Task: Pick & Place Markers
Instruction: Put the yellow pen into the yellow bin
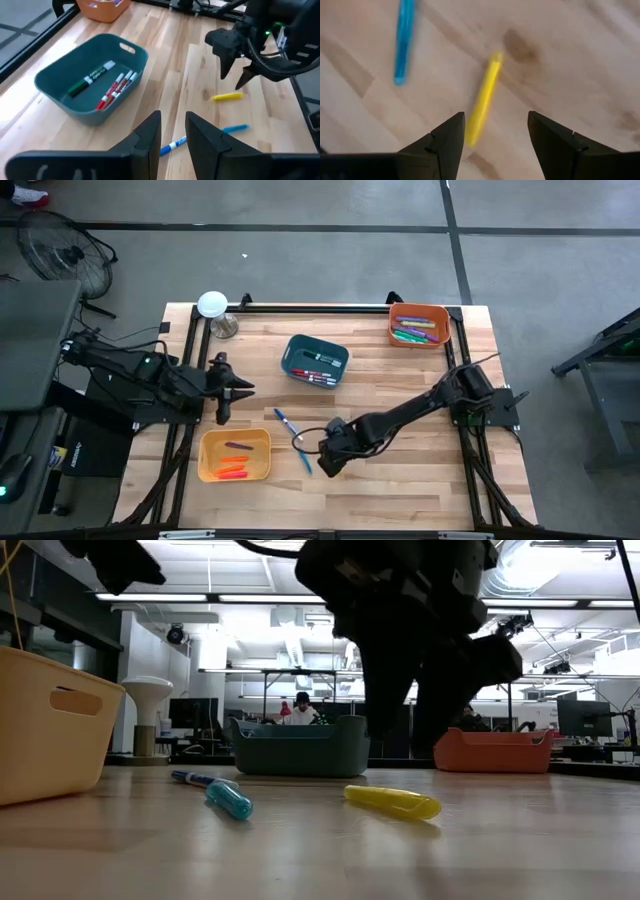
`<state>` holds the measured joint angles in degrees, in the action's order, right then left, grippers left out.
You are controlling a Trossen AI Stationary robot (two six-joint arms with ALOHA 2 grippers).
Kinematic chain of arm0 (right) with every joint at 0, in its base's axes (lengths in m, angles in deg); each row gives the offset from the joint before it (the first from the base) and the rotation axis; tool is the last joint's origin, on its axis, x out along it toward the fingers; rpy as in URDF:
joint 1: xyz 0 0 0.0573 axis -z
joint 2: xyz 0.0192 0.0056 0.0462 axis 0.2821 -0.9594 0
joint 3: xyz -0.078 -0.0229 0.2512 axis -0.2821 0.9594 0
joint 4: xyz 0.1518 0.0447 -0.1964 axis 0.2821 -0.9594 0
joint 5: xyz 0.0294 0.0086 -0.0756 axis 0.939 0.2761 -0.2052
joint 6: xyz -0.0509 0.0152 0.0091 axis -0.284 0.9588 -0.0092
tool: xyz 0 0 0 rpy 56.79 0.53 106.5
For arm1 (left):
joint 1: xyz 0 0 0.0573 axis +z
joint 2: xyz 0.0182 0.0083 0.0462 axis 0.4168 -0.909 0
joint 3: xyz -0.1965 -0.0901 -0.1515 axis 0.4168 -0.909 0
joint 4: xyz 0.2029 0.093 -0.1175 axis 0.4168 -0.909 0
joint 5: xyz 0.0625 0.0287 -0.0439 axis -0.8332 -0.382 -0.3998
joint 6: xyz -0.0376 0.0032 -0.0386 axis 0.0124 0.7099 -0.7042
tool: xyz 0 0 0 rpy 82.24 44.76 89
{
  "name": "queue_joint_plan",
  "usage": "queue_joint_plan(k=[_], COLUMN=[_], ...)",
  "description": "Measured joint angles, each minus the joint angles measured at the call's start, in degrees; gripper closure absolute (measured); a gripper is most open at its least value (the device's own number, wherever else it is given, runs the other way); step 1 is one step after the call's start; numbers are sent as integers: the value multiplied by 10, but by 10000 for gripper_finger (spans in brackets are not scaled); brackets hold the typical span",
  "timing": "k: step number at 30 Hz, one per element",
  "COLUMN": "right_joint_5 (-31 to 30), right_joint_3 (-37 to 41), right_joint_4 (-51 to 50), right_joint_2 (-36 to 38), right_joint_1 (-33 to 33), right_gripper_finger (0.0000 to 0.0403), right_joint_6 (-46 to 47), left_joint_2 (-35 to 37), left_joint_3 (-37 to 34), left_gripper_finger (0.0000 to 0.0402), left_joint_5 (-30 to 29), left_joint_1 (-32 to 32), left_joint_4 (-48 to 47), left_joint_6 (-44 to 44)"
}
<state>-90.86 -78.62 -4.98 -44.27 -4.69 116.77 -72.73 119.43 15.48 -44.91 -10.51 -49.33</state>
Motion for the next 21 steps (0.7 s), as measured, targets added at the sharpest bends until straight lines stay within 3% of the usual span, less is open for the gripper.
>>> queue_joint_plan(k=[13,21], right_joint_5=[16,19], right_joint_3=[0,-3], right_joint_4=[49,43], right_joint_2=[-48,-80], right_joint_1=[1,0], right_gripper_finger=[198,231], right_joint_6=[5,-8], left_joint_2=[22,23], left_joint_3=[0,0], left_gripper_finger=[316,316], left_joint_5=[9,10], left_joint_1=[0,0], left_joint_4=[-27,-27], left_joint_6=[0,0])
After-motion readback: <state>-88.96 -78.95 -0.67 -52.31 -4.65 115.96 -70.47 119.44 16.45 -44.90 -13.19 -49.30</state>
